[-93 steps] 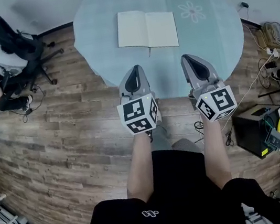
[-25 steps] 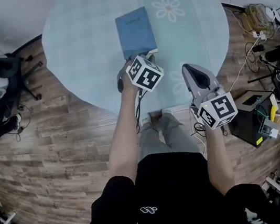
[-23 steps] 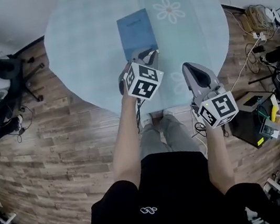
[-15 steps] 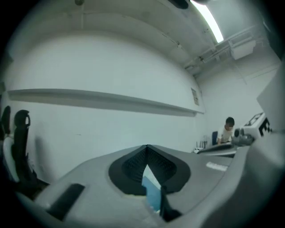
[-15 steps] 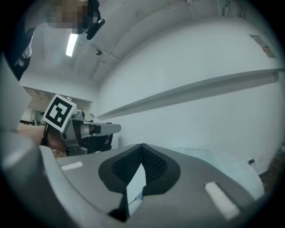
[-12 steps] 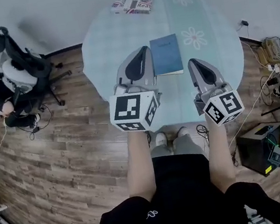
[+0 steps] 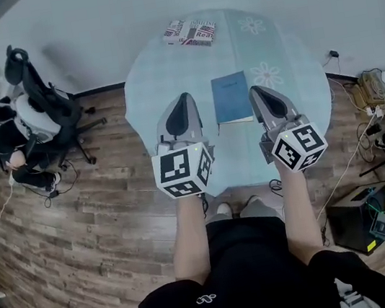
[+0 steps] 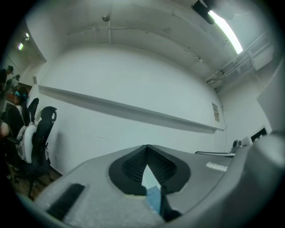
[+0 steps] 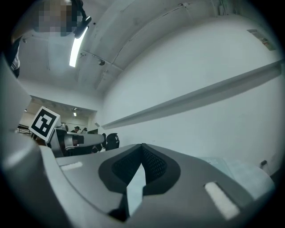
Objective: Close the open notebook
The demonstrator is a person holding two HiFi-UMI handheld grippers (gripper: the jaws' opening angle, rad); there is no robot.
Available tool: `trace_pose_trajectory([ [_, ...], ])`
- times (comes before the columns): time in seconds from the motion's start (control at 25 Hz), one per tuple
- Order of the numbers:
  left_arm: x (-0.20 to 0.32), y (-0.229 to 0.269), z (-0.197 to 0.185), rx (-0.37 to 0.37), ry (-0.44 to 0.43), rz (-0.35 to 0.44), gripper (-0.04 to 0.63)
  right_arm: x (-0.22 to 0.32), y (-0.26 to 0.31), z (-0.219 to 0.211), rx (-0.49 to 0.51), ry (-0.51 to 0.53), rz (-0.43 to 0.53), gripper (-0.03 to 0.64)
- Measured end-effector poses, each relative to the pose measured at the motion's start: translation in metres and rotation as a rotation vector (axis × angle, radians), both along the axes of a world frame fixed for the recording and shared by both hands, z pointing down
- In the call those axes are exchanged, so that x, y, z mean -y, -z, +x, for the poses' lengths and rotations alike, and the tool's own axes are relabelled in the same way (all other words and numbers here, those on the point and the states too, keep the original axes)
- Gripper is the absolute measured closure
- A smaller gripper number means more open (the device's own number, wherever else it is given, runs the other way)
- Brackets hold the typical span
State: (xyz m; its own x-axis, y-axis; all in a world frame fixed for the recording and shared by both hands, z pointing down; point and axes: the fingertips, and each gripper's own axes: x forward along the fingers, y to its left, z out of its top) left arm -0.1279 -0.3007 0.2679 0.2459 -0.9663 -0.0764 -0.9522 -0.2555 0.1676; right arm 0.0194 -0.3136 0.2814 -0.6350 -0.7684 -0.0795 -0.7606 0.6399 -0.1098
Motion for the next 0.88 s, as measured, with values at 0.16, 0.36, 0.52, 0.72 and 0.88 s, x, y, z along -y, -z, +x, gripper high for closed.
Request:
trace_pose_trajectory([
  [0.16,0.000,0.000,0.005,-0.015,0.040,-0.002,0.592,0.000,-0.001,0.008,-0.030,-0.032,-0.011,0.606],
  [0.36,0.005,-0.003,0.018,-0.027,0.013,-0.009,0.592,-0.001,-0.006,0.016,-0.058,-0.048,-0.017,0.606],
  [0.52,0.006,-0.004,0.024,-0.029,-0.001,-0.011,0.592,0.001,-0.004,0.020,-0.066,-0.053,-0.014,0.606],
  [0.72,0.008,-0.007,0.020,-0.021,0.001,-0.015,0.592,0.004,-0.006,0.013,-0.071,-0.037,-0.011,0.606],
  [0.88,0.008,-0.006,0.013,-0.020,0.006,-0.013,0.592,0.007,-0.006,0.004,-0.074,-0.025,-0.006,0.606],
])
